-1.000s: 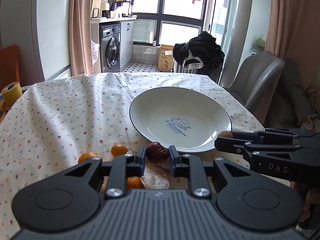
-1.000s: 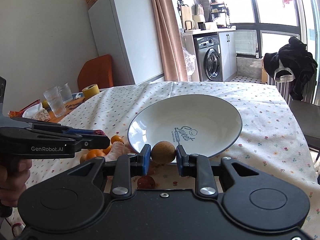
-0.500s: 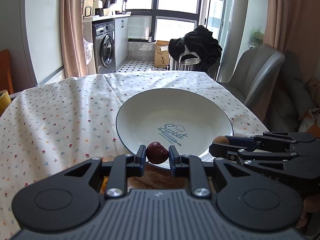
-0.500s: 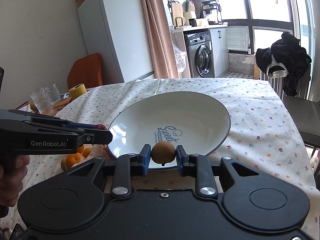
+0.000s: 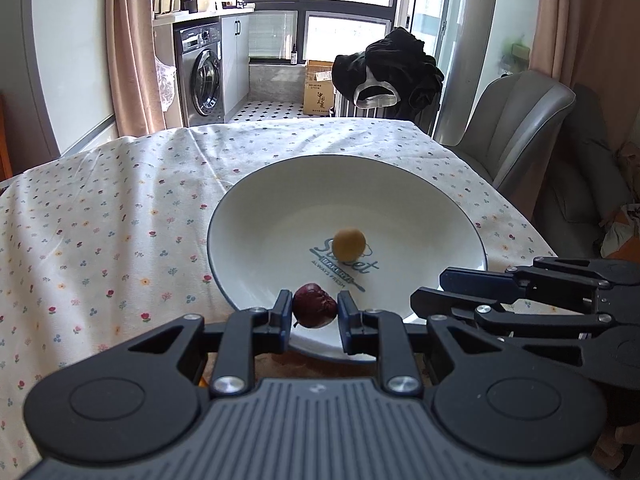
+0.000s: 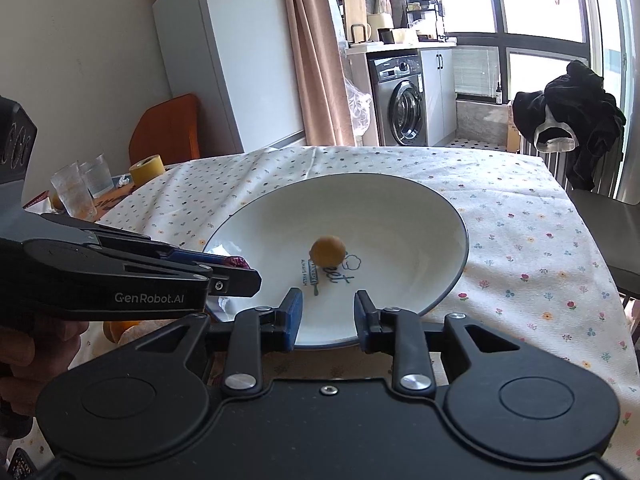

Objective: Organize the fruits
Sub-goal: 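Carry the plum and kiwi into the white bowl and open both grippers, then move both open grippers back toward the remaining fruit cluster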

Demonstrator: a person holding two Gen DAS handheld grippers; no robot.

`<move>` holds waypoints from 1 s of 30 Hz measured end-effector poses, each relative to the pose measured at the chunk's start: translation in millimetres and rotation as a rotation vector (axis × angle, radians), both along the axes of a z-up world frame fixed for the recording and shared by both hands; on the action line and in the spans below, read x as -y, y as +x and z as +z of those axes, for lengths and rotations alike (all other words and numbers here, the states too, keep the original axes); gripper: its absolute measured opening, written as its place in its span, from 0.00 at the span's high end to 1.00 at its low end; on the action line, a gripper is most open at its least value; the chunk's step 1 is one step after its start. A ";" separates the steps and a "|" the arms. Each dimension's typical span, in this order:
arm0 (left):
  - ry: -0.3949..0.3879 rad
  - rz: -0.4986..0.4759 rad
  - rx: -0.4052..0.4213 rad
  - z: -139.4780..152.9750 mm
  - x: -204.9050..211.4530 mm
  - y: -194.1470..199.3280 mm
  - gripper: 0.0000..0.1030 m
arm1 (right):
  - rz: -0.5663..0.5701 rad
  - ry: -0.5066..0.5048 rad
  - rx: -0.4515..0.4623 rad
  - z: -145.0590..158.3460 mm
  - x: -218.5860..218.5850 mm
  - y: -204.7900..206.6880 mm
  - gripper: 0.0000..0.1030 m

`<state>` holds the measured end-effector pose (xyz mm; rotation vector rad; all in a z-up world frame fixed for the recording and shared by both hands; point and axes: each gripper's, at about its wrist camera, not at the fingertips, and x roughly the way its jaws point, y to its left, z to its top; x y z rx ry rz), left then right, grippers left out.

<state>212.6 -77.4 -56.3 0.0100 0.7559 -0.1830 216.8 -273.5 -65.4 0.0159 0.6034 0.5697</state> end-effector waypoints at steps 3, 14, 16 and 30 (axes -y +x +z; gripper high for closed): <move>-0.008 -0.001 -0.009 -2.2 -2.8 2.0 0.78 | -0.005 0.012 -0.001 3.5 1.3 -1.1 0.73; -0.034 0.029 0.023 19.8 -15.0 -13.7 0.69 | -0.017 0.050 0.011 17.2 6.2 -16.5 0.69; -0.040 0.041 0.039 25.6 -20.4 -19.3 0.59 | -0.020 0.054 0.010 18.8 6.6 -19.7 0.62; -0.046 0.156 0.107 46.6 -55.3 -59.8 0.15 | -0.022 0.072 0.044 28.3 7.7 -42.6 0.33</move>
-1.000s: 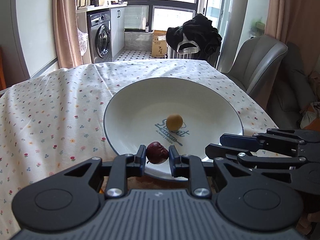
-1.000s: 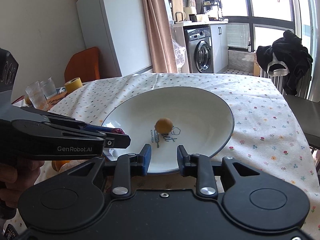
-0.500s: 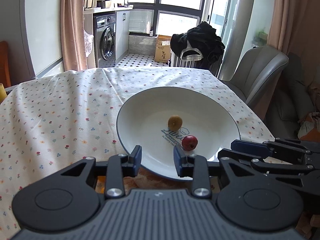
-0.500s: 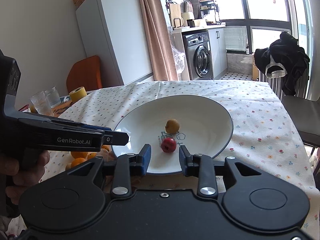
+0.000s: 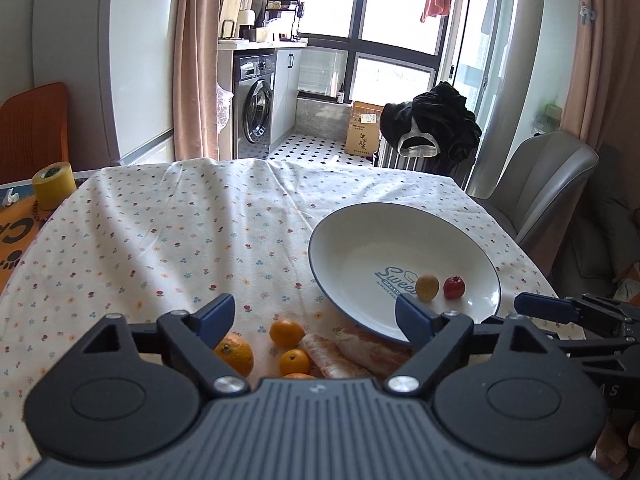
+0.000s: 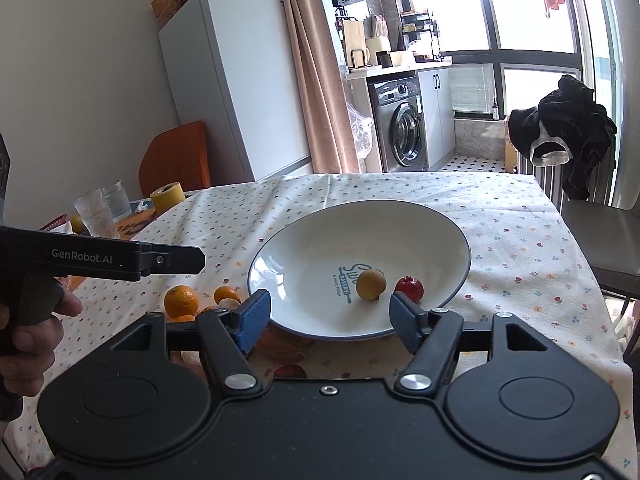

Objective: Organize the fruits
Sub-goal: 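Move both open grippers back toward the remaining fruit cluster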

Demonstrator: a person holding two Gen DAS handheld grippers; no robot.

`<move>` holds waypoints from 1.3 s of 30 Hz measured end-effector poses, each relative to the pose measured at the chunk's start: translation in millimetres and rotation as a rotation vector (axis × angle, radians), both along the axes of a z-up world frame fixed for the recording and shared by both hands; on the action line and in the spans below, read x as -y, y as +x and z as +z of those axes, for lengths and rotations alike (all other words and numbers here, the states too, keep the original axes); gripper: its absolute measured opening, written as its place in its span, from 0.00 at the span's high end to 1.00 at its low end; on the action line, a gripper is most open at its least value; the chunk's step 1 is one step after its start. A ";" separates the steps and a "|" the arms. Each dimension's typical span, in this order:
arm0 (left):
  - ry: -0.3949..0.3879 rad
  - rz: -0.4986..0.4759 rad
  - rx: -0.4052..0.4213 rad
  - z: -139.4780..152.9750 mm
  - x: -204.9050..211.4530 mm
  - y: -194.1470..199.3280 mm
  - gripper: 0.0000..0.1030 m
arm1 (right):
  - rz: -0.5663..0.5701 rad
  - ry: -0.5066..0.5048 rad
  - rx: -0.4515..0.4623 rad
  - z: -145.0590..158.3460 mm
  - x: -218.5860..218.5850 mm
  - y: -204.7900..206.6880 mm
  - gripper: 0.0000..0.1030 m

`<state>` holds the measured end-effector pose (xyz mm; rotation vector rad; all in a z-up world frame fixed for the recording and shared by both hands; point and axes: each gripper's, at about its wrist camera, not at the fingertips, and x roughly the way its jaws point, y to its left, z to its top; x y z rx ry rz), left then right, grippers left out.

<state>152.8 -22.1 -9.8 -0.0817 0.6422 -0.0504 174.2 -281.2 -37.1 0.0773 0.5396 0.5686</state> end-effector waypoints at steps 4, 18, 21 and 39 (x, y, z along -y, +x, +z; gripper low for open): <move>0.001 0.014 0.010 -0.3 -5.4 -11.1 0.14 | -0.004 0.003 -0.001 -0.2 0.8 -5.2 0.26; -0.036 0.044 0.043 -10.0 -35.7 -47.0 0.16 | 0.055 -0.039 0.022 4.6 -26.4 -34.3 0.25; -0.050 0.041 0.043 -13.8 -41.6 -52.9 0.19 | 0.071 -0.049 0.019 3.8 -34.5 -38.4 0.25; -0.135 0.008 -0.022 -44.0 -60.7 -55.7 0.63 | 0.144 -0.128 -0.005 -6.8 -83.2 -46.9 0.30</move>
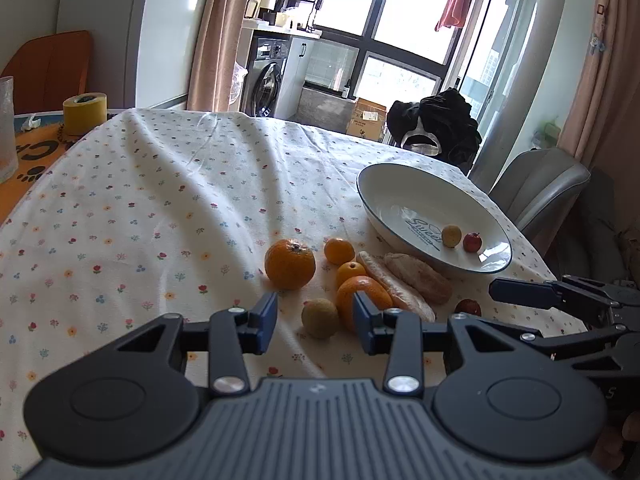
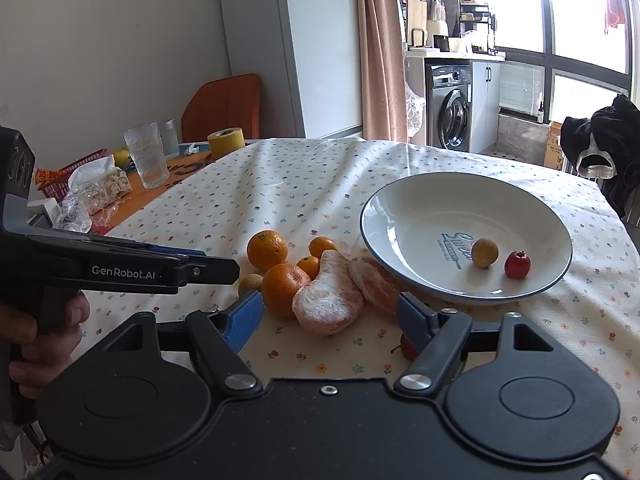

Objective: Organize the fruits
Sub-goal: 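Move both open grippers back toward the remaining fruit cluster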

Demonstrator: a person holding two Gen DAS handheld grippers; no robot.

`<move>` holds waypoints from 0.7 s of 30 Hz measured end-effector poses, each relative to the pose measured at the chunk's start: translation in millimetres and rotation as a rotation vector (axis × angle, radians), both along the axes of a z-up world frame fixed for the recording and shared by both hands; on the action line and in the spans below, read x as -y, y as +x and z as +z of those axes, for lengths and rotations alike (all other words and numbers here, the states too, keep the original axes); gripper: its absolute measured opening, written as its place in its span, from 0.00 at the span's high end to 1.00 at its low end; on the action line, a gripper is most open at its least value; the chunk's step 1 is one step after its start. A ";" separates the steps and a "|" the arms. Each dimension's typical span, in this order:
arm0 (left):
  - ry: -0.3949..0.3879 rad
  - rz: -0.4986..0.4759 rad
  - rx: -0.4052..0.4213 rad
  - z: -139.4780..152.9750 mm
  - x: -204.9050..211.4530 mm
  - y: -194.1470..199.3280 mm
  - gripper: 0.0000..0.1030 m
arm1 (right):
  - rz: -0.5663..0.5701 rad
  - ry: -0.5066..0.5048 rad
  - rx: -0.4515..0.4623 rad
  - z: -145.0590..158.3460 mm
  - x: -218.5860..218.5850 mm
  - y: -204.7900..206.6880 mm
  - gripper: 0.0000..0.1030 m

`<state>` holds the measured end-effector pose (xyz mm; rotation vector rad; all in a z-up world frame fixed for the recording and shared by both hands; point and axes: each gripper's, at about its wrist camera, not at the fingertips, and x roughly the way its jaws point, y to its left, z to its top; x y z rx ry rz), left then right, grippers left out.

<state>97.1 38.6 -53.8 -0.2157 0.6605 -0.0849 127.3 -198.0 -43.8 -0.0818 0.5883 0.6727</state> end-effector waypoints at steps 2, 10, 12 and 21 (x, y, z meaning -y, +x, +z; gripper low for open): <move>-0.004 -0.003 -0.008 -4.4 -1.0 1.6 0.64 | 0.003 -0.001 -0.009 -2.3 -3.1 2.1 0.30; -0.020 -0.022 -0.036 -16.3 0.7 10.3 0.68 | 0.017 -0.020 -0.043 -13.4 -13.4 11.1 0.37; -0.021 -0.025 -0.039 -18.6 1.8 13.1 0.68 | 0.018 -0.019 -0.050 -14.6 -13.7 12.9 0.40; -0.035 -0.022 -0.034 -24.6 -2.9 16.9 0.69 | 0.016 -0.044 -0.074 -21.9 -20.3 21.4 0.56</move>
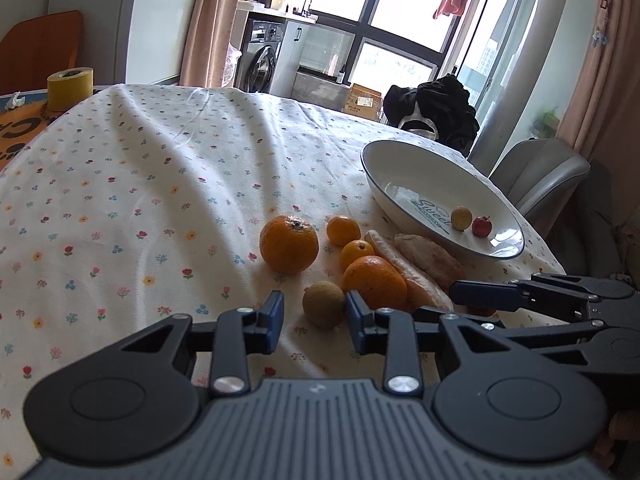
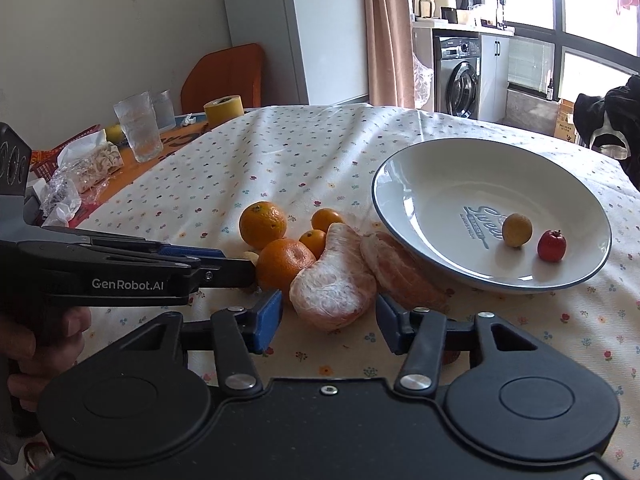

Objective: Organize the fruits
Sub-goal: 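Move both open grippers back toward the remaining fruit cluster, then grasp a brown kiwi with the left gripper while the right gripper grasps a peeled pink fruit piece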

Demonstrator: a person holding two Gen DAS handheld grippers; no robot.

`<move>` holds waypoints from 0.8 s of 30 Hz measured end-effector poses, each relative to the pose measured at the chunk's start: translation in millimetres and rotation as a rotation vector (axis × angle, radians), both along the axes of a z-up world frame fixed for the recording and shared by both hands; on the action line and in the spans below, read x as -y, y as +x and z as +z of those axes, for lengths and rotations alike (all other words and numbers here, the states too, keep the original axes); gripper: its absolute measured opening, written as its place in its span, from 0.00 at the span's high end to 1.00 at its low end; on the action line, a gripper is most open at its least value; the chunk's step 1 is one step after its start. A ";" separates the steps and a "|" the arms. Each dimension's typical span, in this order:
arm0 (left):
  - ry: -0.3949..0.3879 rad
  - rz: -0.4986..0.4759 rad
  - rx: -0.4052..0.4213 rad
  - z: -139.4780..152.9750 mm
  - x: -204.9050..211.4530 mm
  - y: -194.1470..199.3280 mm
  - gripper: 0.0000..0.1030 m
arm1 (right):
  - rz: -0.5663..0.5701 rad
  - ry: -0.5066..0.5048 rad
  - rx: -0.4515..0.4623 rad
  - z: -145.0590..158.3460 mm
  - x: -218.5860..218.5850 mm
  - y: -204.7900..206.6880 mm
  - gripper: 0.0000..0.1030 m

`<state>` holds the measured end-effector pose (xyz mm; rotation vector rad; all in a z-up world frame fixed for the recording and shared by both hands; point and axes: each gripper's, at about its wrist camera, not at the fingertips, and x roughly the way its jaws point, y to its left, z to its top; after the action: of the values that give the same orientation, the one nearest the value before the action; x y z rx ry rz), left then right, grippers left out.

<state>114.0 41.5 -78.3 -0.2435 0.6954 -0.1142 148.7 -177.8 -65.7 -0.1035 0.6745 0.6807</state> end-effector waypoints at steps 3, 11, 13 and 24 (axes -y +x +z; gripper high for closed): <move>0.006 -0.005 0.005 -0.3 0.7 -0.9 0.69 | -0.006 0.017 -0.023 -1.2 3.0 2.7 0.63; 0.051 -0.020 0.008 -5.3 11.0 2.5 0.69 | -0.063 0.048 -0.012 8.0 19.0 3.1 0.75; 0.047 -0.018 0.010 -5.6 10.8 3.2 0.70 | -0.068 0.047 -0.011 7.9 20.0 4.2 0.75; 0.043 -0.010 0.008 -4.5 8.6 -0.1 0.77 | -0.073 -0.022 0.035 -2.1 -1.9 10.2 0.71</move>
<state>113.9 32.9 -82.8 -0.1980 0.6901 -0.1093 158.8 -175.9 -67.8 -0.1105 0.6488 0.6004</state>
